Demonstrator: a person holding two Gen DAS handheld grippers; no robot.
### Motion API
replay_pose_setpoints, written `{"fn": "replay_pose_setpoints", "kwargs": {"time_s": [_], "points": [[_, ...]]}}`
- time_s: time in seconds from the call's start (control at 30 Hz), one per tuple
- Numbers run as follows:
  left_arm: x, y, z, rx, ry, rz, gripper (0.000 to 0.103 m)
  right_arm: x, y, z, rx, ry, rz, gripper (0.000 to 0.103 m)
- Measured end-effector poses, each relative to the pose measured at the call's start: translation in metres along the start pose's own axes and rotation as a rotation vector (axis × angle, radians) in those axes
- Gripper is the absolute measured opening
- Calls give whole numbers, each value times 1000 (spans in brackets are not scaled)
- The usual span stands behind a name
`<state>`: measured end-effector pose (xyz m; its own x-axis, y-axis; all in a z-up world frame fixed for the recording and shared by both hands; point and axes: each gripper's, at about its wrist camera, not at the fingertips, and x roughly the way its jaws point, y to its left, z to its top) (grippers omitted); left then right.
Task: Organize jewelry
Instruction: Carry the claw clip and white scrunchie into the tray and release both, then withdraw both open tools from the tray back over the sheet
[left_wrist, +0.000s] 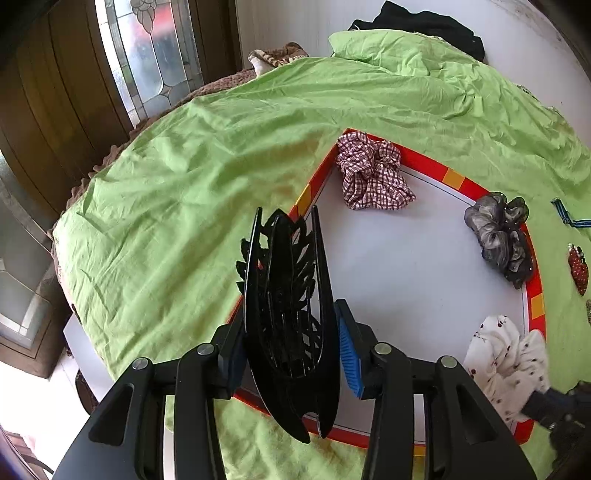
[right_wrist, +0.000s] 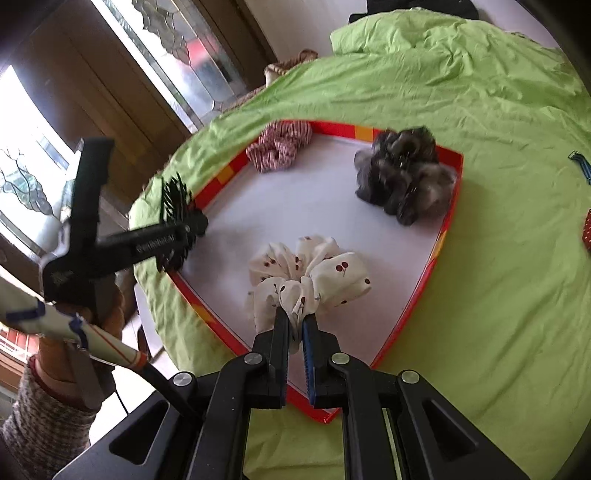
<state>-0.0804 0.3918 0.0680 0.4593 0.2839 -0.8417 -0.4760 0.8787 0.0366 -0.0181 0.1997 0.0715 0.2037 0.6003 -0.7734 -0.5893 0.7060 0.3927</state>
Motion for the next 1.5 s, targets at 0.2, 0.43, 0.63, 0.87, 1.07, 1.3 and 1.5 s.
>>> {"fn": "replay_pose_setpoints", "kwargs": {"time_s": [0.2, 0.43, 0.63, 0.87, 1.07, 1.3, 1.5], "points": [[-22, -3, 2, -8, -52, 19, 53, -4, 2, 0, -17, -2, 9, 29], [-71, -16, 3, 0, -156, 44, 65, -47, 11, -3, -76, -83, -11, 51], [-107, -55, -1, 45, -206, -27, 68, -101, -16, -20, -49, -168, -107, 58], [-136, -132, -15, 154, -229, -142, 70, -155, -81, -55, 63, -214, -250, 59], [-135, -203, -35, 249, -197, -224, 74, -184, -151, -96, 166, -217, -435, 60], [-82, -289, -78, 290, -45, -389, 74, -168, -230, -128, 285, -161, -588, 61], [-29, -324, -96, 302, -18, -333, 74, -154, -271, -131, 364, -177, -603, 77]]}}
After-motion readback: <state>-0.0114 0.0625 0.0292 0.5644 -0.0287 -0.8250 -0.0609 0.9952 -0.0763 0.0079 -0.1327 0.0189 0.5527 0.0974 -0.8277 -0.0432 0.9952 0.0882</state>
